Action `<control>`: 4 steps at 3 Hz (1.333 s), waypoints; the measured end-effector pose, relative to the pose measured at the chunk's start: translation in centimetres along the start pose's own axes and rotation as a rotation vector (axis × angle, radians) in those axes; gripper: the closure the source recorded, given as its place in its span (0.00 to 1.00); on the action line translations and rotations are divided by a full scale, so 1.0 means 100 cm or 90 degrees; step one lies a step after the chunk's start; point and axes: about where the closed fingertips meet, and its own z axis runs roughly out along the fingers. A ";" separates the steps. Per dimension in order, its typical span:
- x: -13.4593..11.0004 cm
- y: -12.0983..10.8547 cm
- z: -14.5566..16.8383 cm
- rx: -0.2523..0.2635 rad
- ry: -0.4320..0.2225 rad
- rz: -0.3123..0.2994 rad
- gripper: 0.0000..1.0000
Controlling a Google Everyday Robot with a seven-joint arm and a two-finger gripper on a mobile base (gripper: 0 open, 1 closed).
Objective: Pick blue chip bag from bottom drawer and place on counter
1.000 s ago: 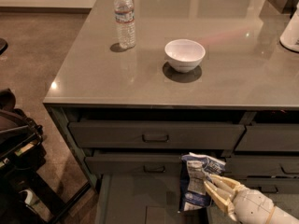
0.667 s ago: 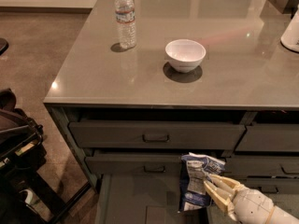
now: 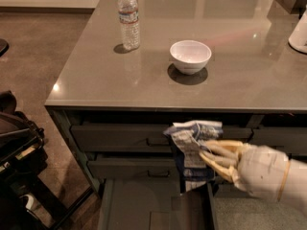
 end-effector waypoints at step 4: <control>-0.096 -0.033 0.021 -0.014 0.067 -0.143 1.00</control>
Offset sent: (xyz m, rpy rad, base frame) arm 0.0116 0.0176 0.0594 -0.1463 -0.0509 0.0172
